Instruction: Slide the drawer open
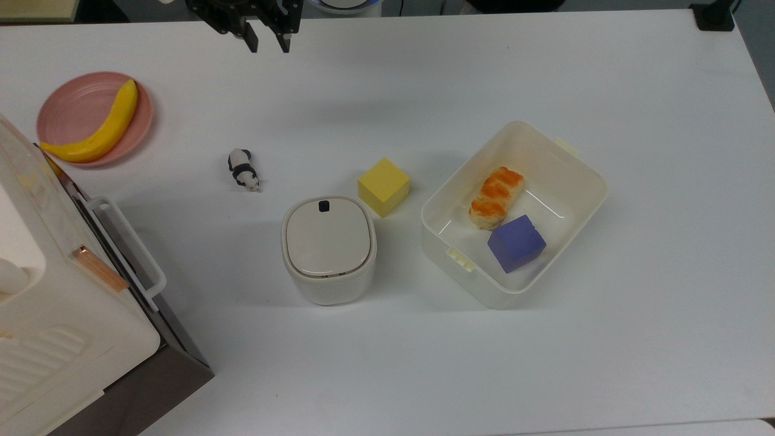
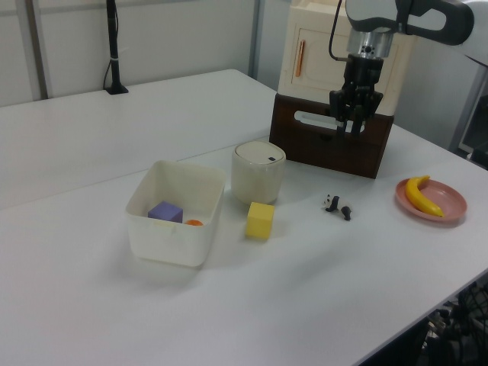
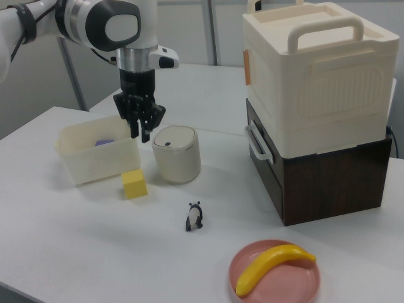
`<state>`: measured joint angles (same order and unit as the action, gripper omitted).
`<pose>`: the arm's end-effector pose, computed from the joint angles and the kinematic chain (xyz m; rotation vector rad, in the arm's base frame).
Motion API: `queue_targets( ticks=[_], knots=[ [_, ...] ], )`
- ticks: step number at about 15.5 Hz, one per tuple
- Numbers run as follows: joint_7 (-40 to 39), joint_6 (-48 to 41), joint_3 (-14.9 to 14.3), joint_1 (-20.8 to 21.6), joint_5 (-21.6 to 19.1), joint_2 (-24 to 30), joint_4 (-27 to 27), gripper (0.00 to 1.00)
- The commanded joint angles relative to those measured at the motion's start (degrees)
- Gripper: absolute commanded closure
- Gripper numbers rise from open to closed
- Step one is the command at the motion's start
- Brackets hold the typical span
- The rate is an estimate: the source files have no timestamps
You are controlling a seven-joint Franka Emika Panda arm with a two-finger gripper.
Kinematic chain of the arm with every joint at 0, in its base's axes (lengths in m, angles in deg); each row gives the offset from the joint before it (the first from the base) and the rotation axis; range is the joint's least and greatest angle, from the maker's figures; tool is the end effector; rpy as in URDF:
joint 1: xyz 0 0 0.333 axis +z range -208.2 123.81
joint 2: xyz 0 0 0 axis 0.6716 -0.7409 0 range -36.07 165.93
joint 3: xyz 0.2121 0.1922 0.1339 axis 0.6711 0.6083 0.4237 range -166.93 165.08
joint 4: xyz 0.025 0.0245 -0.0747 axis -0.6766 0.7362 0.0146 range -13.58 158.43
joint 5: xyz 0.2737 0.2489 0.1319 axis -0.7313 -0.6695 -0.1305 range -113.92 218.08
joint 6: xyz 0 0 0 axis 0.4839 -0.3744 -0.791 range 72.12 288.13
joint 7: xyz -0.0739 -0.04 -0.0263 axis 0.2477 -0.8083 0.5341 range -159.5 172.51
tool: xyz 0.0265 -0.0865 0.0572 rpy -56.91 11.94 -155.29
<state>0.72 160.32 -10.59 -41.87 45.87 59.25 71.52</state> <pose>0.5708 -0.0772 0.5731 -3.0267 0.0972 0.1782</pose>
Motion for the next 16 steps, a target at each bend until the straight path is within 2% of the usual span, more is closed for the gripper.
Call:
queue_targets(
  ticks=[1, 16],
  knots=[
    [-1.3, 2.0, -0.4, 0.4, -0.9, -0.1, -0.4, 0.80],
    [-1.3, 4.6, -0.2, 0.6, -0.8, -1.2, -0.4, 0.80]
  ],
)
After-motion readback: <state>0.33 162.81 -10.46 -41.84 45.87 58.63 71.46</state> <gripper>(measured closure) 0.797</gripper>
